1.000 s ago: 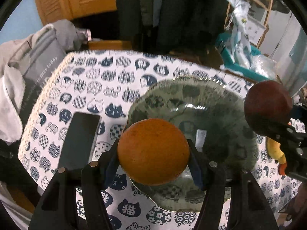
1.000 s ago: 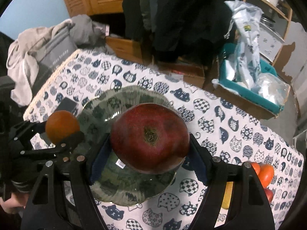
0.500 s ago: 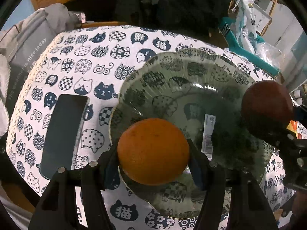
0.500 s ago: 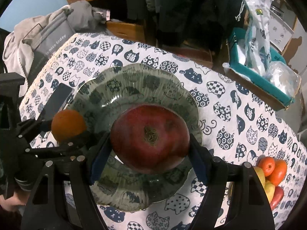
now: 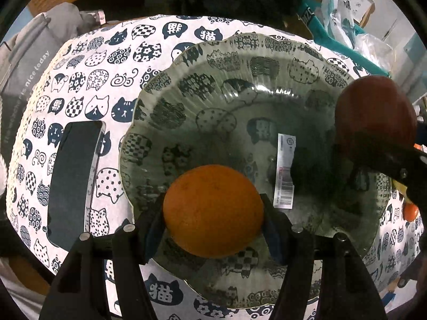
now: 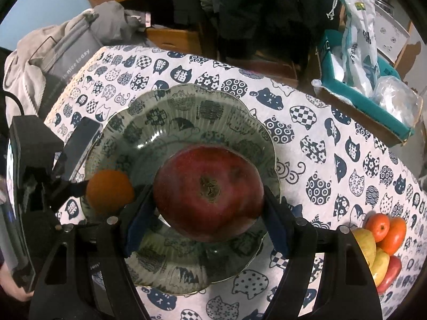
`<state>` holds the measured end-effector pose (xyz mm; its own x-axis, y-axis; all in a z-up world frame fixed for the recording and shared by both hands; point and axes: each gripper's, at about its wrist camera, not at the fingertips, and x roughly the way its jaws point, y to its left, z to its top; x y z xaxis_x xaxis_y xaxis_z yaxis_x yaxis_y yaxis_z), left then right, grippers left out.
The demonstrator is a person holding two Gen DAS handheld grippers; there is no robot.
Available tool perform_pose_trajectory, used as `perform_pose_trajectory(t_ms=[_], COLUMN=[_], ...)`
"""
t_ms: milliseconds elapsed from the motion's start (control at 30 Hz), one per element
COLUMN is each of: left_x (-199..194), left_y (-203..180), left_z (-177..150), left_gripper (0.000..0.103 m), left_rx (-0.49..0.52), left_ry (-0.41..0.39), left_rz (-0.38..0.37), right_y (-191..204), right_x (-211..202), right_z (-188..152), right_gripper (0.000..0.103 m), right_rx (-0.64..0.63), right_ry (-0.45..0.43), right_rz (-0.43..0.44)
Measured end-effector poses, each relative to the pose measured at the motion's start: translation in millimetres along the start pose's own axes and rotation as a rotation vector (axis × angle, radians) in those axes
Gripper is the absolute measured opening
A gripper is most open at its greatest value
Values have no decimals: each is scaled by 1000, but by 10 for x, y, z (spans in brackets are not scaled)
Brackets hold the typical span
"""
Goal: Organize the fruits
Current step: 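Lower the orange into the green glass bowl and open the left tool while the right releases the apple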
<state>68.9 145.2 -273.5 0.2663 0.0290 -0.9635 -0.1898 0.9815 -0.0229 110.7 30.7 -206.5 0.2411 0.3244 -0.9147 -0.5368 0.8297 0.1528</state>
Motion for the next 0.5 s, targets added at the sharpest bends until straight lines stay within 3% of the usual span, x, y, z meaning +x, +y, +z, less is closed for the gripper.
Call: perform_pose_trajectory(t_ms=[100,167,500], left_x=[-119,-207,-300], left_y=[-18,-22,282], left_z=[19,32,-9], left_gripper=[88,89,89], left_rx=[4,16,-68], left_ry=[-71,-113,-98], left_rz=[26,39,14], right_y=[-2,-9,-12], right_x=[19,30,166], right_z=[4,2,-12], right_gripper=[77,77,77], right_rx=[9,18,27], right_ry=[6,9,50], right_rz=[7,11,13])
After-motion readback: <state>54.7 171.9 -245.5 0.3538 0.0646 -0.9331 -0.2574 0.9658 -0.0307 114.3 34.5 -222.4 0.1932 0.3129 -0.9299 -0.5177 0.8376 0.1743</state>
